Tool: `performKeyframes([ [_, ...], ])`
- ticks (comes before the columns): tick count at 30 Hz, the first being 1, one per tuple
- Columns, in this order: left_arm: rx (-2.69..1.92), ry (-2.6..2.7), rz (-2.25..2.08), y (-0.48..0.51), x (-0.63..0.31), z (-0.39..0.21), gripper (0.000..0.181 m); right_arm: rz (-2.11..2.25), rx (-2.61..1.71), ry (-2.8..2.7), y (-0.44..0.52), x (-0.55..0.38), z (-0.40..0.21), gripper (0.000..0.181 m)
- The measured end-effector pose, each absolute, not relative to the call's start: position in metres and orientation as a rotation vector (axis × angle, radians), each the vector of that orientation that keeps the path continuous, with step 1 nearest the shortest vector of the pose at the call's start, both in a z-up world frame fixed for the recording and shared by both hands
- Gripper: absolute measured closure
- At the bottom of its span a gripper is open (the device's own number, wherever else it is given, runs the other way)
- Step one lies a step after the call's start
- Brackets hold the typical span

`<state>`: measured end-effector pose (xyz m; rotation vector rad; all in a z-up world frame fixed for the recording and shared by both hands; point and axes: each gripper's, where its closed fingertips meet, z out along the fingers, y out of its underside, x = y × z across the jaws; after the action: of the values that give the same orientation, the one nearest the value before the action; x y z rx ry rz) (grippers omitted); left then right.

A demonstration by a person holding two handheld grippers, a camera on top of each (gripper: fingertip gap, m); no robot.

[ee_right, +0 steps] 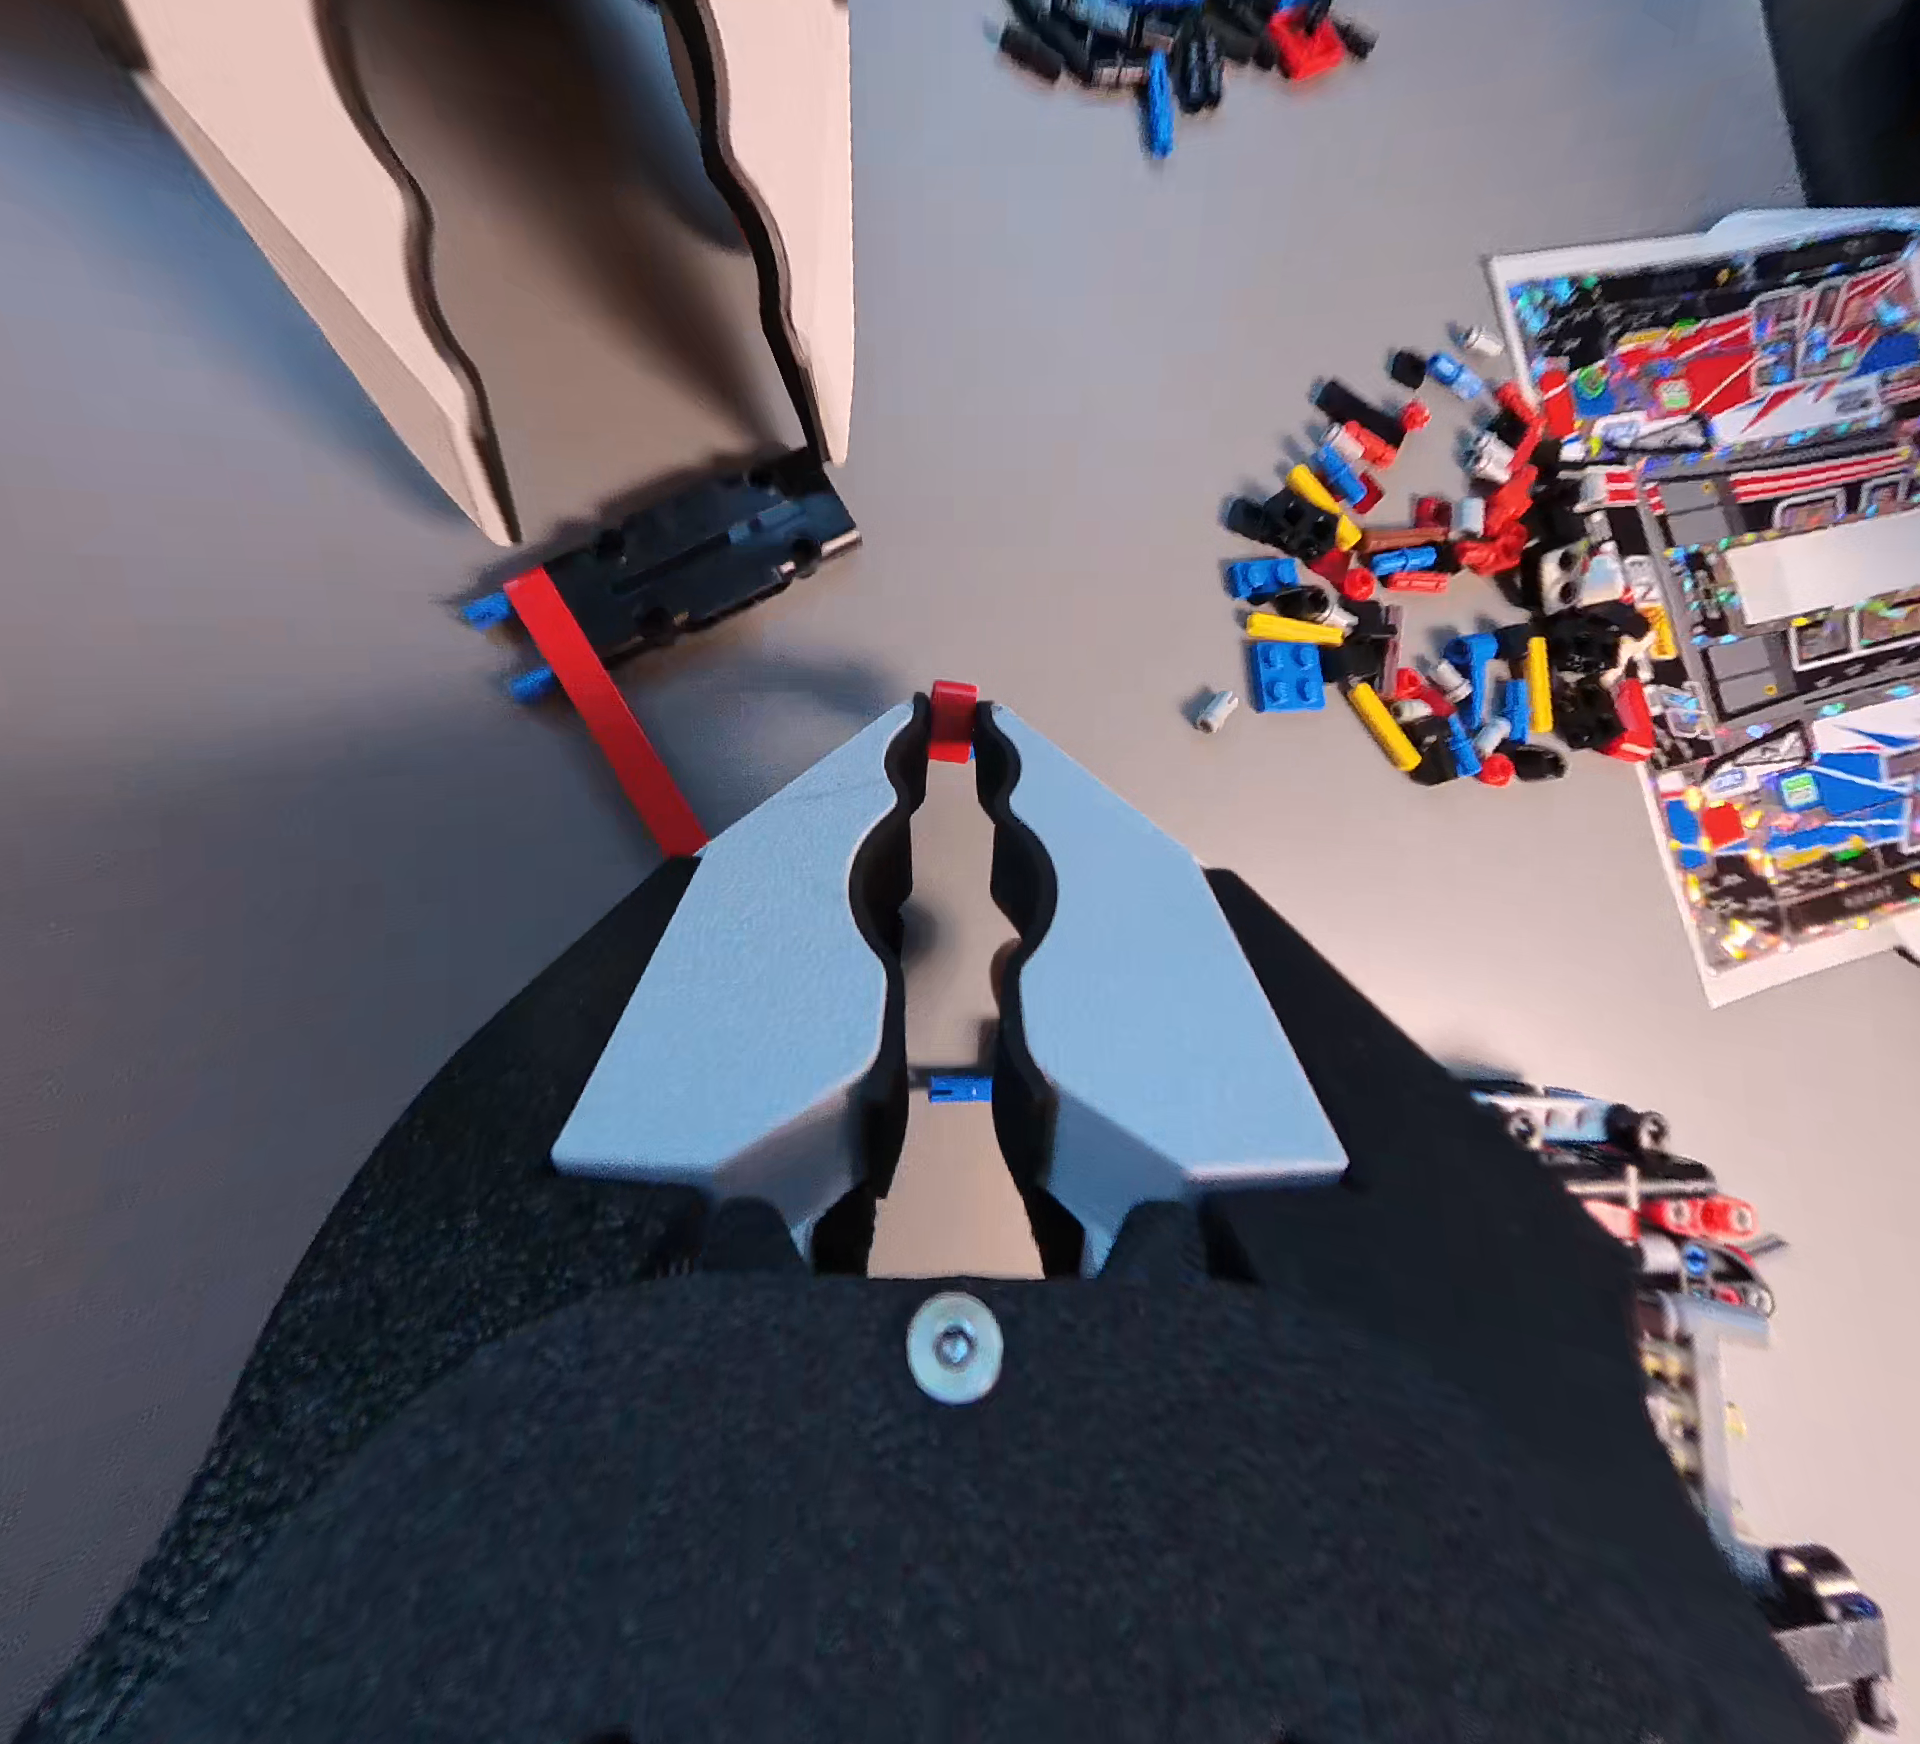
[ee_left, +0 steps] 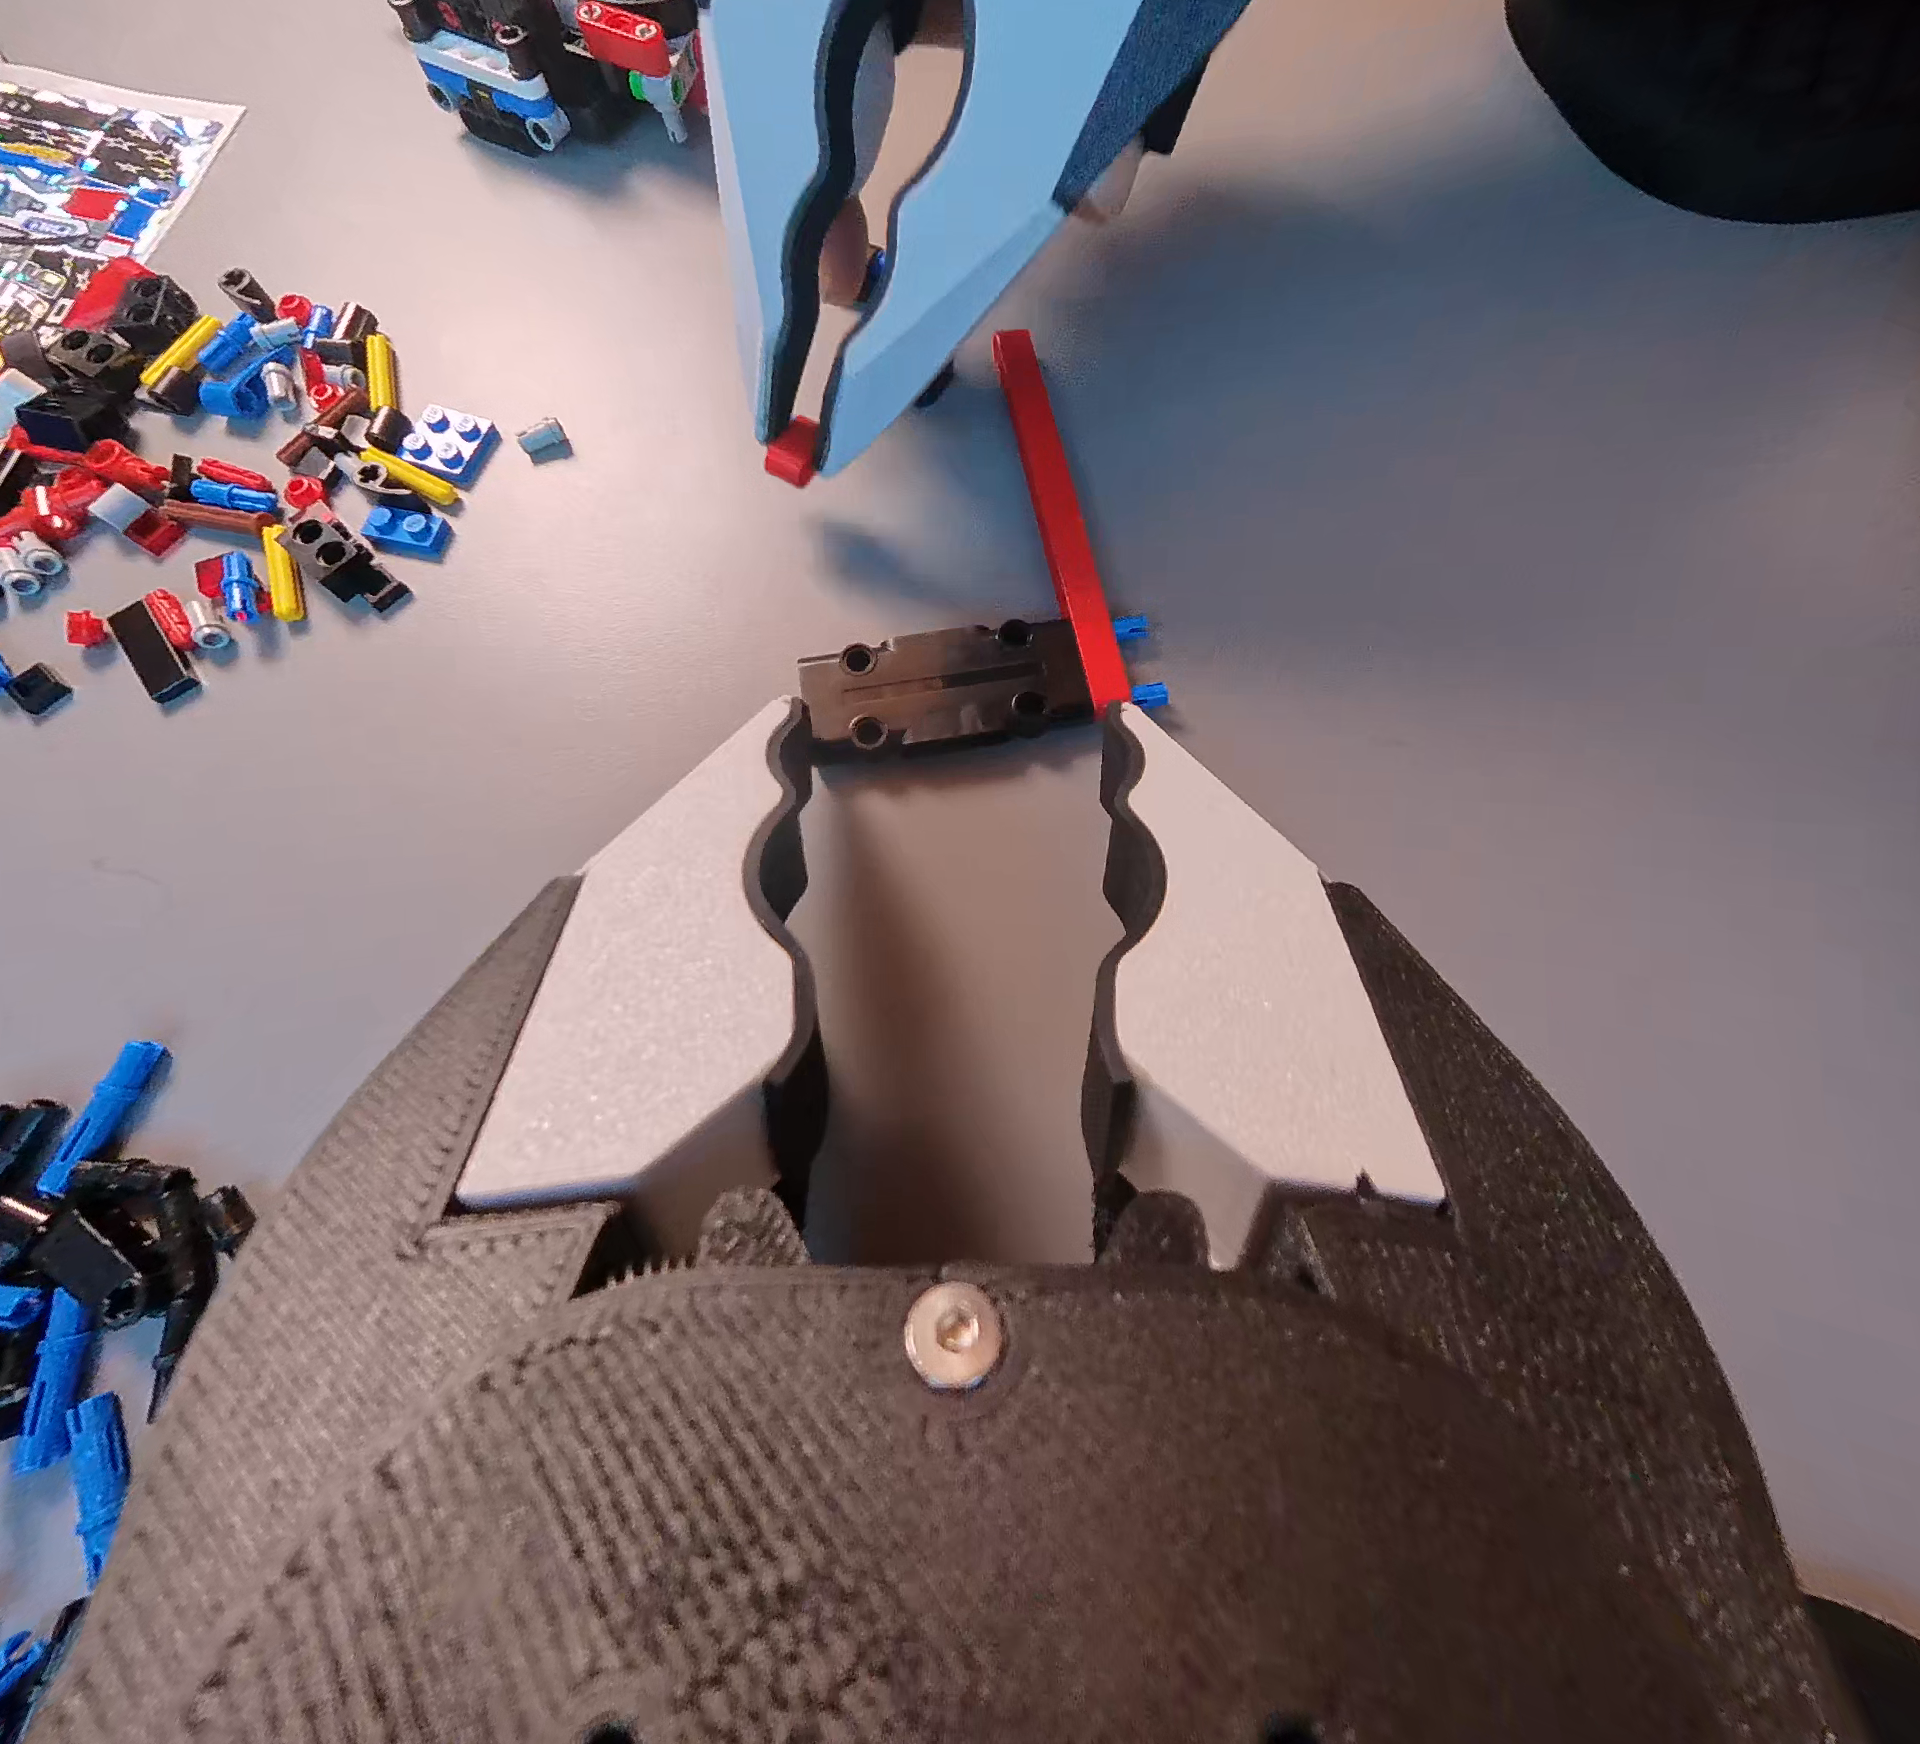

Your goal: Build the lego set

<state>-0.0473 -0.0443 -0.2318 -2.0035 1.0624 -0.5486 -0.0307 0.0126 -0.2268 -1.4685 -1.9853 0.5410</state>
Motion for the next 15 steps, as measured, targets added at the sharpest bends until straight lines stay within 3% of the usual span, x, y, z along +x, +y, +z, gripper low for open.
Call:
performKeyframes([
  [6, -1.995, 1.087, -0.541, -0.047, -0.045, -0.233, 0.129, 0.859, -1.401, -1.716, 0.003, -0.014, -0.148, 0.176],
  [15, -1.655, 0.898, -0.862, -0.06, 0.0, -0.158, 0.148, 1.464, -1.439, -1.243, -0.049, -0.008, -0.123, 0.176],
])
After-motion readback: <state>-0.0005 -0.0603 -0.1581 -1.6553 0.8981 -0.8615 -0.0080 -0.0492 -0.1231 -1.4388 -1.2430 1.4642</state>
